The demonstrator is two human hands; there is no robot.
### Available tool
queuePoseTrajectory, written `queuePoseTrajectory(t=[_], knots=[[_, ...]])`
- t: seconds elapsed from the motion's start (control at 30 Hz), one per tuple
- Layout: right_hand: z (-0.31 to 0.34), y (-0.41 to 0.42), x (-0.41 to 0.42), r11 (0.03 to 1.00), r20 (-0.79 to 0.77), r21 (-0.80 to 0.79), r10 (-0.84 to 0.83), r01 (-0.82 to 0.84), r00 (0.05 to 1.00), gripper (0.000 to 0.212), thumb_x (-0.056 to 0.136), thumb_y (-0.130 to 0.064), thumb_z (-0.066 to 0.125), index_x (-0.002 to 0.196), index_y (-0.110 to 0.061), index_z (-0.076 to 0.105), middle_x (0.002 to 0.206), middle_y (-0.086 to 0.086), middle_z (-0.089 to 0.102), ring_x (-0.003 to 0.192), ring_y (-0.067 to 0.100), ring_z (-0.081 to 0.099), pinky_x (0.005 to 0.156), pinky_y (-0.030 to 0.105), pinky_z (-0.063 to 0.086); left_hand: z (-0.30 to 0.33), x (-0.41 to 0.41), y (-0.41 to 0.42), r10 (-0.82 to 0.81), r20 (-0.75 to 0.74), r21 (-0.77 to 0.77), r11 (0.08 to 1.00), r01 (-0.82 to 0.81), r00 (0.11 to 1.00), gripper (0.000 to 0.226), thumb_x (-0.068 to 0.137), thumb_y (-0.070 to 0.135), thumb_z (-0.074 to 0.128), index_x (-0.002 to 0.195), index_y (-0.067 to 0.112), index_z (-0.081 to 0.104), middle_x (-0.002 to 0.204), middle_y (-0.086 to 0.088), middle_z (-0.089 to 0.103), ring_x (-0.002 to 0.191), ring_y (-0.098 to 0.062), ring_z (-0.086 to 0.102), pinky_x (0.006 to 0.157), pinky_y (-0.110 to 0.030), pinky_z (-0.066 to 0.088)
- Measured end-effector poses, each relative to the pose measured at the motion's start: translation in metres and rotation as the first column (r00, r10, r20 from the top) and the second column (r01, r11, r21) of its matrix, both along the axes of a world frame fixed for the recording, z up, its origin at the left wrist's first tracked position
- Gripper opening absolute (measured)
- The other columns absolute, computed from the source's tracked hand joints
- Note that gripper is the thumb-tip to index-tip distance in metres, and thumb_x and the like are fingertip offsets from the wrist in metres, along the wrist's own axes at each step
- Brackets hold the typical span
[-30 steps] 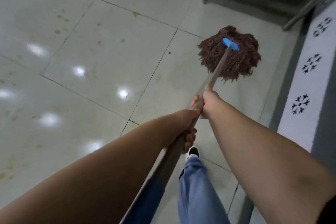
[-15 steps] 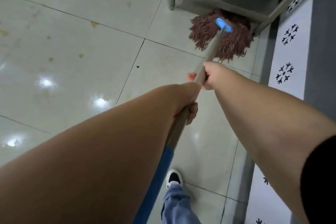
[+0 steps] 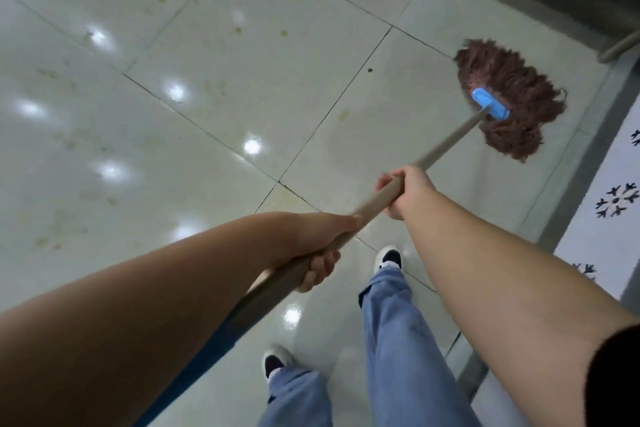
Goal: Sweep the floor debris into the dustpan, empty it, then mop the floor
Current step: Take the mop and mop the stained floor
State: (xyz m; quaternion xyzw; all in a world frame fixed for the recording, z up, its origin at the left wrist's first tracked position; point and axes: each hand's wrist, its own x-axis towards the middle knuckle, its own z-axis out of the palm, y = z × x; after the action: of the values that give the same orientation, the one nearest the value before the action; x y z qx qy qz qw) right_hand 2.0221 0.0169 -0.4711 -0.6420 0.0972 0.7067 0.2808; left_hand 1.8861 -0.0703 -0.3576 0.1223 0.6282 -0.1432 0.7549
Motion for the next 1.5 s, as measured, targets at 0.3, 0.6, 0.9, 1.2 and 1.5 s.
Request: queuePoseTrajectory(t=[0.3,0.6,0.9,1.2,1.5], knots=[[0.043,-0.277,-0.171,0.955,-0.092,-0.259,0.127,-0.147,0.988,0.031,0.092,-0.037,0.046,0.071,-0.019,0.033,0.029,-0.004,0.034,0.024,0.010,0.035,0.040,0.009,0.035,0.075,-0.169,-0.261,-0.018,-0.074,-0.276,0.961,-0.003,0.997,0.060,0.076,0.077,0.042,0.070,0.017,0.039,0.042,0.006,0.033,0.031,-0.008,0.031,0.038,-0.010,0.029],[0.042,-0.316,-0.180,0.917,-0.052,-0.332,0.214,-0.219,0.975,0.023,0.090,-0.028,0.042,0.071,-0.019,0.034,0.033,-0.004,0.036,0.020,0.010,0.034,0.038,0.009,0.040,0.076,-0.171,-0.305,0.020,-0.090,-0.294,0.955,-0.046,0.996,0.061,0.077,0.077,0.041,0.075,0.016,0.039,0.042,0.005,0.032,0.031,-0.009,0.029,0.039,-0.010,0.028],[0.019,-0.155,-0.086,0.964,0.043,-0.246,0.116,-0.102,0.992,0.020,0.090,-0.026,0.045,0.073,-0.016,0.040,0.040,-0.003,0.043,0.019,0.010,0.036,0.037,0.010,0.039,0.046,-0.071,-0.148,-0.028,-0.177,-0.186,0.983,-0.005,0.984,0.061,0.078,0.075,0.042,0.076,0.014,0.042,0.037,0.005,0.033,0.030,-0.009,0.030,0.040,-0.010,0.027],[-0.025,0.120,0.168,0.999,0.359,0.012,0.026,-0.033,0.933,0.036,0.092,-0.045,0.054,0.097,-0.010,0.048,0.065,0.007,0.050,0.040,0.017,0.050,0.035,0.017,0.042,-0.020,0.192,0.112,0.089,0.013,0.069,0.994,-0.090,0.996,0.058,0.087,0.067,0.037,0.065,0.014,0.038,0.035,0.003,0.035,0.024,-0.008,0.030,0.037,-0.006,0.029],[-0.016,0.228,0.277,0.971,0.357,0.129,0.145,-0.202,0.923,0.014,0.101,-0.023,0.043,0.101,-0.009,0.045,0.078,0.008,0.050,0.059,0.021,0.055,0.037,0.025,0.048,-0.042,0.305,0.251,0.084,0.087,0.210,0.973,-0.101,0.993,0.042,0.090,0.060,0.036,0.085,0.019,0.047,0.032,0.003,0.036,0.022,-0.006,0.032,0.034,-0.009,0.034]])
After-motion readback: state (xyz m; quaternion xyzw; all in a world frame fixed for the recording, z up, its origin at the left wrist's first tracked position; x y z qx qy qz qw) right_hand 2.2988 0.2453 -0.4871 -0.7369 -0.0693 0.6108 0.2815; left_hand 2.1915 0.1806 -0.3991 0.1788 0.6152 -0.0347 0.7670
